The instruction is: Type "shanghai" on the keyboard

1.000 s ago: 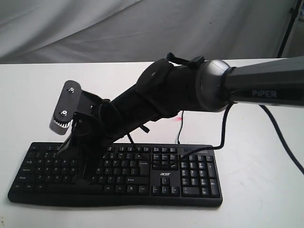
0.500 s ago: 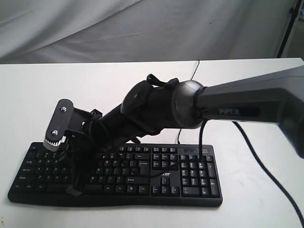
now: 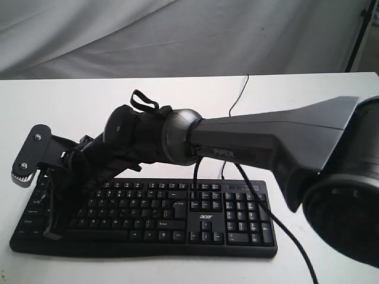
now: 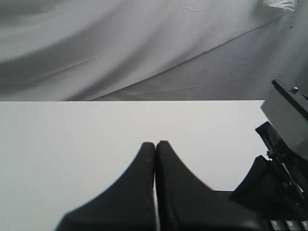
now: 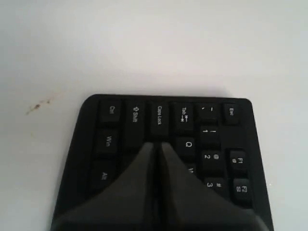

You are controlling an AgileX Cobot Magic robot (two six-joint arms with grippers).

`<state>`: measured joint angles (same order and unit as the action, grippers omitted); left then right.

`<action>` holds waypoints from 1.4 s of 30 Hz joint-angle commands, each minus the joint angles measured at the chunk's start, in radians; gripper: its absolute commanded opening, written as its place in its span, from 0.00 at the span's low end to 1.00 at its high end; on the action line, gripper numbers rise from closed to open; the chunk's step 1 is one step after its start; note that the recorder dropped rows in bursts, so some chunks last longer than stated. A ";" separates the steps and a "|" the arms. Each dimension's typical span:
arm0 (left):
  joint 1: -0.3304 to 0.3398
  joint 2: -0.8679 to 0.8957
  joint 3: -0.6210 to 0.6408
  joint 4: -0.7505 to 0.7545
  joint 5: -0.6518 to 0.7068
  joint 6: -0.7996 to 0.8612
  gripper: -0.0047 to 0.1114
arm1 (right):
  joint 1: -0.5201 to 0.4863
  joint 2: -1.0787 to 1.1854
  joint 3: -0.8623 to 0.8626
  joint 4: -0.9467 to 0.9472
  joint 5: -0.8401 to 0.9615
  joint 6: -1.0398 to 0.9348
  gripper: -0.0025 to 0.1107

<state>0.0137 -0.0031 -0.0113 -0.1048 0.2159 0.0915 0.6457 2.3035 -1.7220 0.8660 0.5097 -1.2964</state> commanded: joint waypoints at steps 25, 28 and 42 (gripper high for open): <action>-0.004 0.003 0.001 -0.004 -0.003 -0.001 0.05 | 0.030 0.099 -0.113 -0.220 0.009 0.159 0.02; -0.004 0.003 0.001 -0.004 -0.003 -0.001 0.05 | 0.031 0.100 -0.113 -0.218 0.008 0.157 0.02; -0.004 0.003 0.001 -0.004 -0.003 -0.001 0.05 | 0.031 0.100 -0.113 -0.228 0.000 0.154 0.02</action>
<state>0.0137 -0.0031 -0.0113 -0.1048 0.2159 0.0915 0.6741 2.4051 -1.8320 0.6438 0.5161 -1.1355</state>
